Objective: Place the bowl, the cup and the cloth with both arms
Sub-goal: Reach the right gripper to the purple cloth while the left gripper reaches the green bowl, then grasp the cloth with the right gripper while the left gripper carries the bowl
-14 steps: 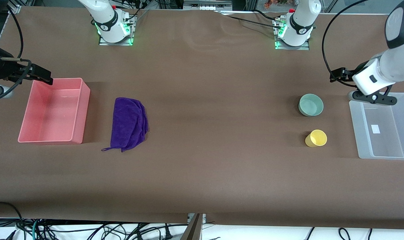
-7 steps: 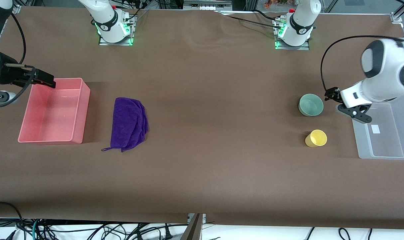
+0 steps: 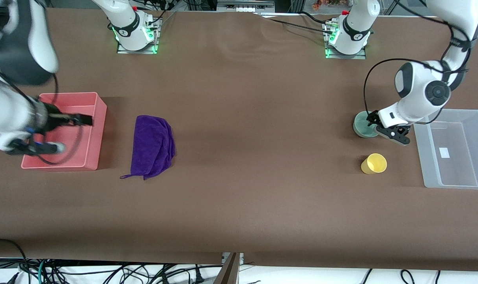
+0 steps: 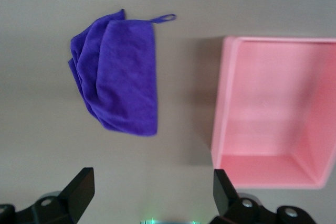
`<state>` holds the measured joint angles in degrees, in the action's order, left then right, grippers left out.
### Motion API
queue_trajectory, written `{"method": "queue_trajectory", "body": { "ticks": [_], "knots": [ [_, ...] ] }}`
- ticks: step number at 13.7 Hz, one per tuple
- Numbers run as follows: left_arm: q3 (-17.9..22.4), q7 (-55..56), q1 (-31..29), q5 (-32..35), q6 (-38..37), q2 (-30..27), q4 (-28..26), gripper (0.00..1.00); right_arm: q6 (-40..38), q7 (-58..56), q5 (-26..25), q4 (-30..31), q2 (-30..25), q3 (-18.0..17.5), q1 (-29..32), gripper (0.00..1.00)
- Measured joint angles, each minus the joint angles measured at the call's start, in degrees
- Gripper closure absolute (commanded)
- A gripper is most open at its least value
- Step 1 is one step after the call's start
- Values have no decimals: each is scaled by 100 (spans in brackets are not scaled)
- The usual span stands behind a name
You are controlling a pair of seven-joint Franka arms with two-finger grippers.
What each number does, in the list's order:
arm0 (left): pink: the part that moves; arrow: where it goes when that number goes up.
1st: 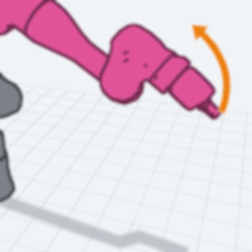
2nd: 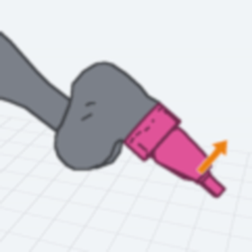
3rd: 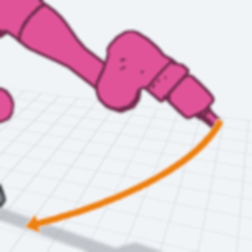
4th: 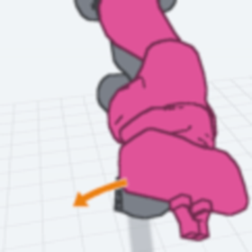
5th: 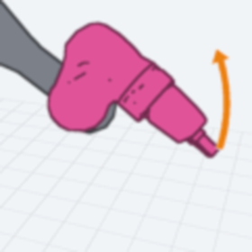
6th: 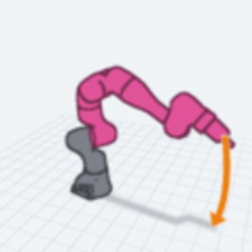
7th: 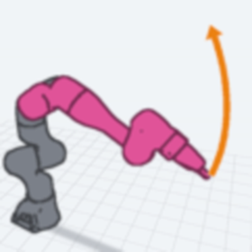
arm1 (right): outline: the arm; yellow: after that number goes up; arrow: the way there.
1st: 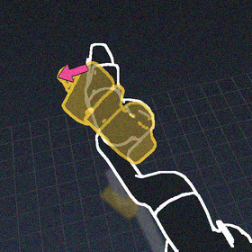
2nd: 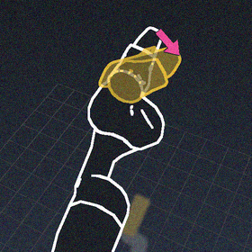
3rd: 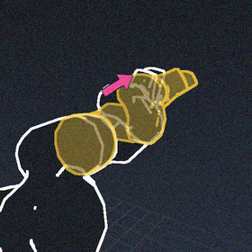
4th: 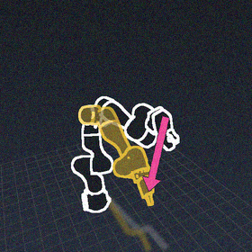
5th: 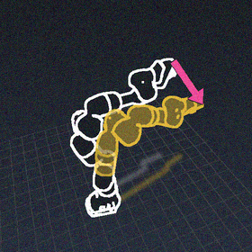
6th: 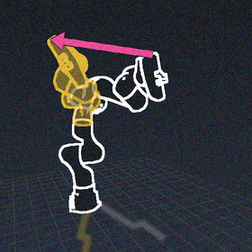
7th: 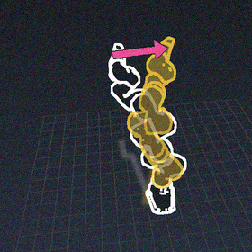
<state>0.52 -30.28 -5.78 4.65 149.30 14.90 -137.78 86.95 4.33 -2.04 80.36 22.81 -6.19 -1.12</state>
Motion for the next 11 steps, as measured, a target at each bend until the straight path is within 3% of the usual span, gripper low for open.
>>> {"method": "queue_trajectory", "body": {
  "ticks": [1,7,11],
  "knots": [
    [0,-53,-2,0,229,173,-59,100,384,5,0,258,102,-21,-85,0],
    [-3,-279,-6,0,393,321,-29,100,3687,268,1,2553,212,-436,-192,0],
    [1,-403,-39,0,196,56,59,100,4617,845,1,3133,474,-541,-564,0]
  ]
}}
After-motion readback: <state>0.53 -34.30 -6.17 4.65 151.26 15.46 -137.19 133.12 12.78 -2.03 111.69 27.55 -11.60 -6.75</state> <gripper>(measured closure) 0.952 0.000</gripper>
